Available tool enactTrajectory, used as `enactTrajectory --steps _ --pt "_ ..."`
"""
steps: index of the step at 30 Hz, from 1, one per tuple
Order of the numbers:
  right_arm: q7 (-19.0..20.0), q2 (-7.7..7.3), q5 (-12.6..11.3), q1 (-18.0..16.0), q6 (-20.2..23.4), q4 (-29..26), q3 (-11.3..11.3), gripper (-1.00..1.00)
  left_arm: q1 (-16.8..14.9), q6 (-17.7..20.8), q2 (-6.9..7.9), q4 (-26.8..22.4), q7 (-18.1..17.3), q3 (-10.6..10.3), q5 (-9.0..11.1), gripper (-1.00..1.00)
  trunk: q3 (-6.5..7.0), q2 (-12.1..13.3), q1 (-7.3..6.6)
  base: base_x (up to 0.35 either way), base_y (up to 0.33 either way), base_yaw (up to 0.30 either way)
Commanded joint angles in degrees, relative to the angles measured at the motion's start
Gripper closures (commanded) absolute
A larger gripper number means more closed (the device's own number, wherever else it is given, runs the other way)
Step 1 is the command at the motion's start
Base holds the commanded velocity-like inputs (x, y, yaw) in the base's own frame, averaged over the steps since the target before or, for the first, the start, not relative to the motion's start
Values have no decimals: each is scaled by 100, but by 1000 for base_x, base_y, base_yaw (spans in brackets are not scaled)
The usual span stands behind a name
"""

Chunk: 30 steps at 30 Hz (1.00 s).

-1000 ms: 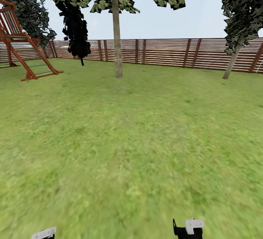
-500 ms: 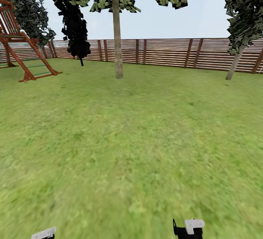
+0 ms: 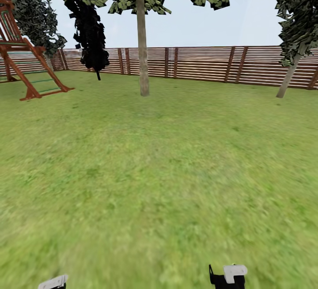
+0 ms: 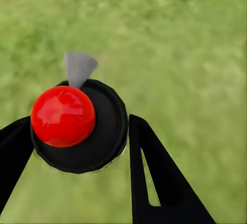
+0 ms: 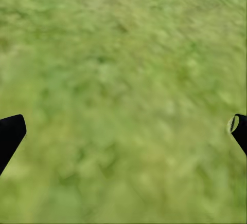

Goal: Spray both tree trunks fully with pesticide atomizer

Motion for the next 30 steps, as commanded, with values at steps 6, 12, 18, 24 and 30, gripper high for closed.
enactTrajectory --steps 6,12,18,24,30 --pt "-18 1 -41 -3 -13 3 51 -100 -6 -22 -2 5 -26 50 -53 100 -5 -2 3 339 77 0" --pt "-18 2 -40 -3 -13 3 52 -100 -6 -22 -2 5 -26 50 -53 100 -5 -2 3 339 77 0" --pt "-18 0 -42 -3 -13 3 51 -100 -6 -22 -2 5 -26 50 -53 100 -5 -2 3 338 77 0" --pt "-18 2 -40 -3 -13 3 51 -100 -6 -22 -2 5 -26 50 -53 100 -5 -2 3 338 77 0" --pt "-18 0 -41 -3 -13 3 51 -100 -6 -22 -2 5 -26 50 -53 100 -5 -2 3 338 77 0"
